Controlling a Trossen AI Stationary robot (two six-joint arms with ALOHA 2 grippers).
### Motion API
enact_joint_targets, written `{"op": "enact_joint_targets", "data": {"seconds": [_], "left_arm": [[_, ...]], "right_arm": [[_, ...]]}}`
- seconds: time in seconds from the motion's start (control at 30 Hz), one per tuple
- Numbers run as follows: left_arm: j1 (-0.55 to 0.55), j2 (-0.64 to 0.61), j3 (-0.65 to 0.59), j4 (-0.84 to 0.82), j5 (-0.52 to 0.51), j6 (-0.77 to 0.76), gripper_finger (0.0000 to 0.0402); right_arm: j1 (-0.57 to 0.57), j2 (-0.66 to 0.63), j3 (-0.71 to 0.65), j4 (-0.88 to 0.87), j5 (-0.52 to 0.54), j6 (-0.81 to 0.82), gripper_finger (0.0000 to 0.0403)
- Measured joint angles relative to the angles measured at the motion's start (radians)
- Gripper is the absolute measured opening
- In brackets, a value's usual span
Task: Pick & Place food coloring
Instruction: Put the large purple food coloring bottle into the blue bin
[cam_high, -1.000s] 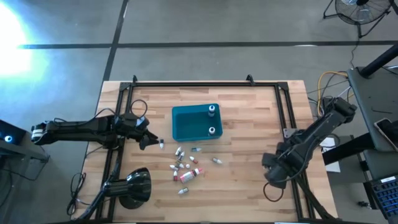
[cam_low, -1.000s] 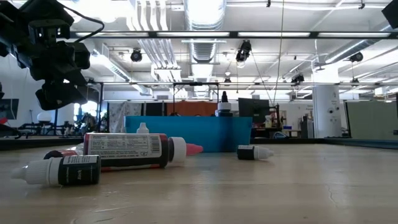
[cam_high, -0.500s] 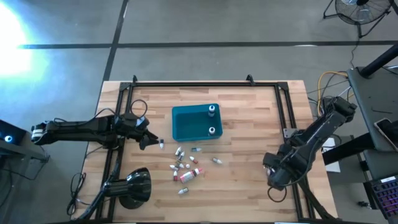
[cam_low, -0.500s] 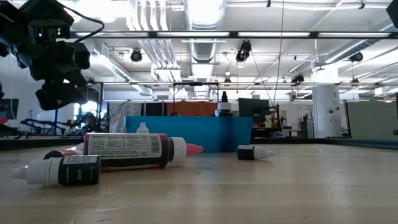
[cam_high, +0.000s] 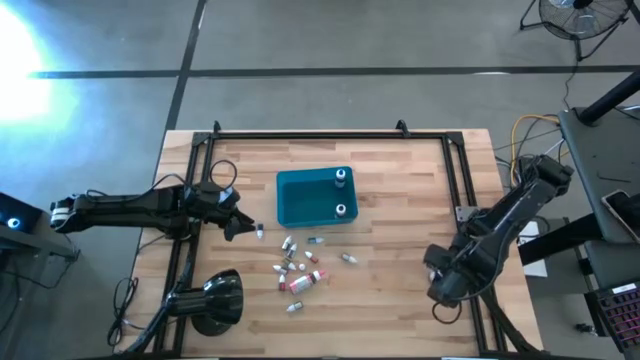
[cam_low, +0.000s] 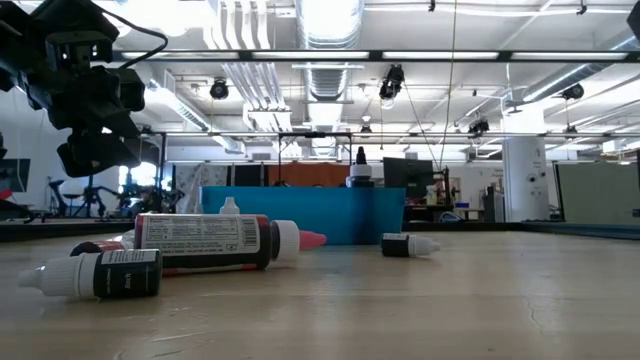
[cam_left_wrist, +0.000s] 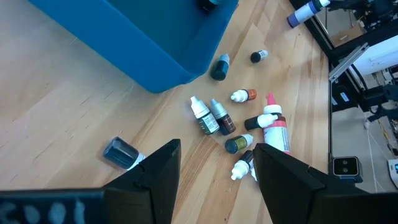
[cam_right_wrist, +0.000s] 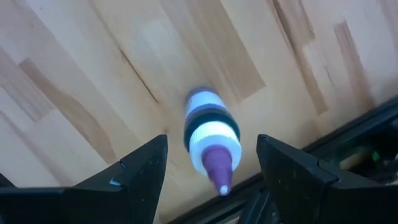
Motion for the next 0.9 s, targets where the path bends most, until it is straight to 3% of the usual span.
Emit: {"op": "enact_joint_targets", "data": {"seconds": [0.13, 0.3, 0.5, 0.9], "left_arm": [[0.000, 0.000, 0.000, 0.000, 0.000, 0.000, 0.0178], [0.001, 0.000, 0.000, 0.000, 0.000, 0.000, 0.0178], [0.001, 0.000, 0.000, 0.000, 0.000, 0.000, 0.0178], [0.000, 0.000, 0.000, 0.000, 0.000, 0.000, 0.0178]], "right_arm": [[-0.001, -0.013, -0.001, -0.001, -0.006, 0.175, 0.0242], [-0.002, -0.052, -0.001, 0.004, -0.031, 0.511, 0.0242], [-0.002, -0.070, -0.001, 0.006, -0.145, 0.845, 0.0242], [-0.055, 0.002, -0.002, 0.040, -0.133, 0.859, 0.0242]]}}
